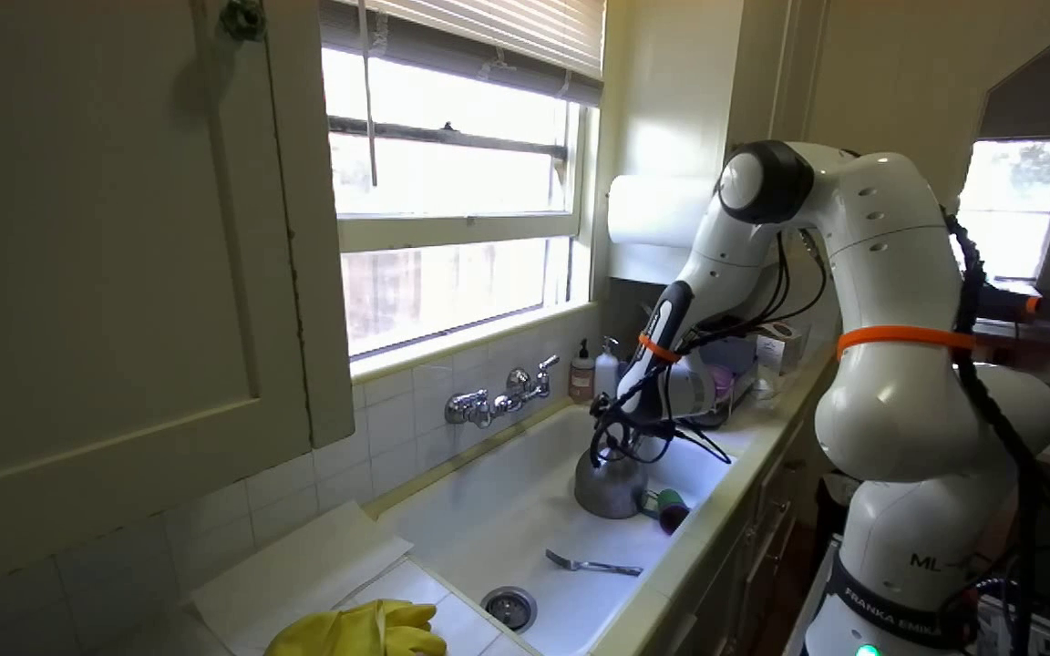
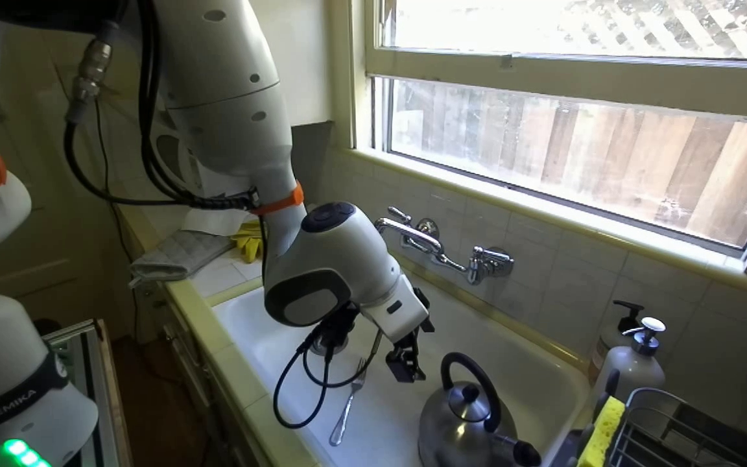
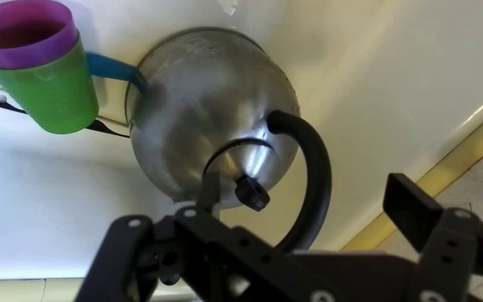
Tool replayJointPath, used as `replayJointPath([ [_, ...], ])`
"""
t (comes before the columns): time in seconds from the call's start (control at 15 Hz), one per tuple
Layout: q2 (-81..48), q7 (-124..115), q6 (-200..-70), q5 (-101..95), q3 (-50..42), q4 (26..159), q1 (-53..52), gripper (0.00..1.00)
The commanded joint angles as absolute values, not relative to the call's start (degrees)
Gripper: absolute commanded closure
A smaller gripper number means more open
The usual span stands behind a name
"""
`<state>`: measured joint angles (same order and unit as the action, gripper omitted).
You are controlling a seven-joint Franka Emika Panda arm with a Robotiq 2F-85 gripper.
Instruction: Remove the lid from the silver kettle.
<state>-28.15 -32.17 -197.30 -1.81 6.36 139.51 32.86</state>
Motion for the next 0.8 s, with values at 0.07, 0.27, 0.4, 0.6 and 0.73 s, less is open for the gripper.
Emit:
replayJointPath([
  [0.07,-28.3,-29.7,-197.3,1.0,7.8,139.4,33.6,0.00],
  [0.27,-27.5,-23.3,-203.3,4.5,-0.9,140.9,24.4,0.00],
  [0.4,-30.0,-18.5,-207.1,4.7,-3.3,140.0,22.3,0.00],
  [0.6,-32.1,-15.6,-210.0,3.3,-4.0,139.1,21.6,0.00],
  [0.73,-33.7,-15.1,-210.6,-0.2,-2.4,138.1,23.6,0.00],
])
